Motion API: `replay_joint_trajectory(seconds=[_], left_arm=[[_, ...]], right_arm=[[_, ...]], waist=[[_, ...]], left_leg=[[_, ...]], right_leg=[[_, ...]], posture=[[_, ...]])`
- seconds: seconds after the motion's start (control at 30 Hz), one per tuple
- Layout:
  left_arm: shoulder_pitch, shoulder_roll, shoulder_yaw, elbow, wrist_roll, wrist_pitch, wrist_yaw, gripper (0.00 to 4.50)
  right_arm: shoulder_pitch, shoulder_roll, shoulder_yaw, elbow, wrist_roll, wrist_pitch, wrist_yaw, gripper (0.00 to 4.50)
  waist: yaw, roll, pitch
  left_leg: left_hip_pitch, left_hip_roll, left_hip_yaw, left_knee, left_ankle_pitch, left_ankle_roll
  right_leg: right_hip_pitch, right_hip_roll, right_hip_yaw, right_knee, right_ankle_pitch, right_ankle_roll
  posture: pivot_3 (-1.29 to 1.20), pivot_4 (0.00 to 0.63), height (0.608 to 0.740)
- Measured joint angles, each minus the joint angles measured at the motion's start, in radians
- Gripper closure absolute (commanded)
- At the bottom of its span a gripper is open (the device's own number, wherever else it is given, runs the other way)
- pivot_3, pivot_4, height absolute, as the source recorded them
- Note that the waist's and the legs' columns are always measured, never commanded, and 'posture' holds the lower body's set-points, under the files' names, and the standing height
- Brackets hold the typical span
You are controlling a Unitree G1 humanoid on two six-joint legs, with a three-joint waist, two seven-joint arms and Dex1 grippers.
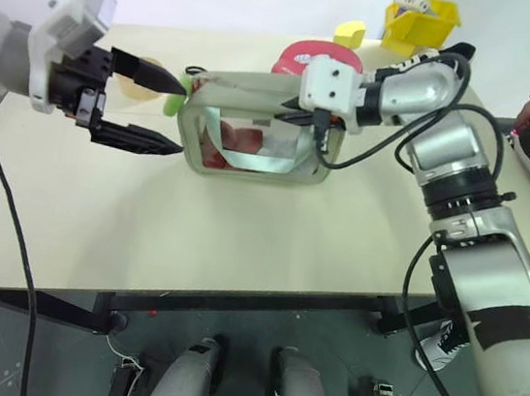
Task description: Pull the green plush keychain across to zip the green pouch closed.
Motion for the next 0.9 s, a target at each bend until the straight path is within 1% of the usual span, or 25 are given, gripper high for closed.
replay_joint_trajectory(seconds=[0.1,0.27,0.37,0.4,0.47,0.53,0.57,0.6,0.67,0.77,0.9], left_arm=[[0.0,0.0,0.0,-0.001,0.0,0.0,0.001,0.0],[0.0,-0.005,0.0,-0.002,0.0,0.002,0.01,0.0],[0.0,-0.008,0.0,-0.001,0.0,0.002,0.012,0.0],[-0.001,-0.008,0.0,-0.001,0.0,0.002,0.013,0.0],[-0.001,-0.009,0.0,0.002,0.001,0.001,0.015,0.0],[-0.001,-0.013,0.0,0.007,0.003,0.0,0.016,0.0],[-0.001,-0.017,0.0,0.011,0.003,-0.001,0.017,0.0],[-0.001,-0.018,-0.001,0.012,0.003,-0.001,0.018,0.0],[-0.001,-0.017,0.0,0.014,0.004,-0.001,0.021,0.0],[0.007,-0.003,0.004,0.022,0.014,-0.001,0.04,0.0],[0.093,0.041,0.069,0.09,0.051,-0.024,0.096,0.0]], right_arm=[[0.045,0.0,0.001,-0.043,0.001,0.015,0.026,4.42],[0.075,-0.001,0.0,-0.11,0.002,0.067,0.039,4.42],[0.1,-0.007,-0.001,-0.169,0.01,0.121,0.057,3.38],[0.108,-0.013,-0.002,-0.194,0.016,0.149,0.066,2.94],[0.119,-0.02,-0.007,-0.244,0.036,0.211,0.084,1.87],[0.123,-0.023,-0.012,-0.287,0.05,0.262,0.089,0.9],[0.123,-0.026,-0.017,-0.31,0.057,0.287,0.089,0.21],[0.123,-0.03,-0.025,-0.327,0.061,0.303,0.09,0.05],[0.123,-0.056,-0.046,-0.376,0.08,0.357,0.092,0.05],[0.13,-0.125,-0.081,-0.474,0.115,0.444,0.107,0.05],[0.204,-0.245,-0.147,-0.578,0.148,0.536,0.113,0.05]], waist=[[0.001,0.0,0.0],[0.0,0.0,0.0],[0.001,0.0,0.0],[0.0,0.0,0.0],[0.0,0.0,0.0],[0.0,0.0,0.0],[0.001,0.0,0.0],[0.001,0.0,0.0],[0.004,0.0,0.0],[0.007,0.0,0.0],[0.005,0.0,0.0]], left_leg=[[0.0,0.0,0.0,0.0,0.0,0.0],[0.001,0.0,0.0,0.0,0.0,0.0],[0.001,0.0,0.0,0.0,0.0,0.0],[0.001,0.0,0.0,0.0,0.0,0.0],[0.001,0.0,0.0,0.0,0.0,0.0],[0.001,0.0,0.0,0.0,0.0,0.0],[0.001,0.0,0.0,0.0,0.0,0.0],[0.0,0.0,0.0,0.0,0.0,0.0],[0.0,0.0,0.0,0.001,0.0,0.0],[0.0,0.0,0.0,0.001,0.0,0.0],[0.001,0.0,0.0,0.0,0.0,0.0]], right_leg=[[0.0,0.0,0.0,0.0,0.0,0.0],[0.0,0.0,0.0,0.001,0.0,0.0],[0.0,0.0,0.0,0.001,0.0,0.0],[0.0,0.0,0.0,0.001,0.0,0.0],[0.0,0.0,0.0,0.001,0.0,0.0],[0.0,0.0,0.0,0.001,0.0,0.0],[0.0,0.0,0.0,0.001,0.0,0.0],[0.0,-0.001,0.0,0.001,0.0,0.0],[0.0,-0.001,0.0,0.001,0.0,0.0],[0.001,-0.002,0.0,0.001,0.0,0.0],[0.001,-0.002,0.0,0.001,0.0,-0.001]], posture=[[0.0,0.15,0.74],[0.0,0.15,0.74],[0.0,0.15,0.74],[0.0,0.15,0.74],[0.0,0.15,0.74],[0.0,0.15,0.74],[0.0,0.15,0.74],[0.0,0.15,0.74],[0.0,0.15,0.74],[0.0,0.15,0.74],[0.0,0.15,0.74]])
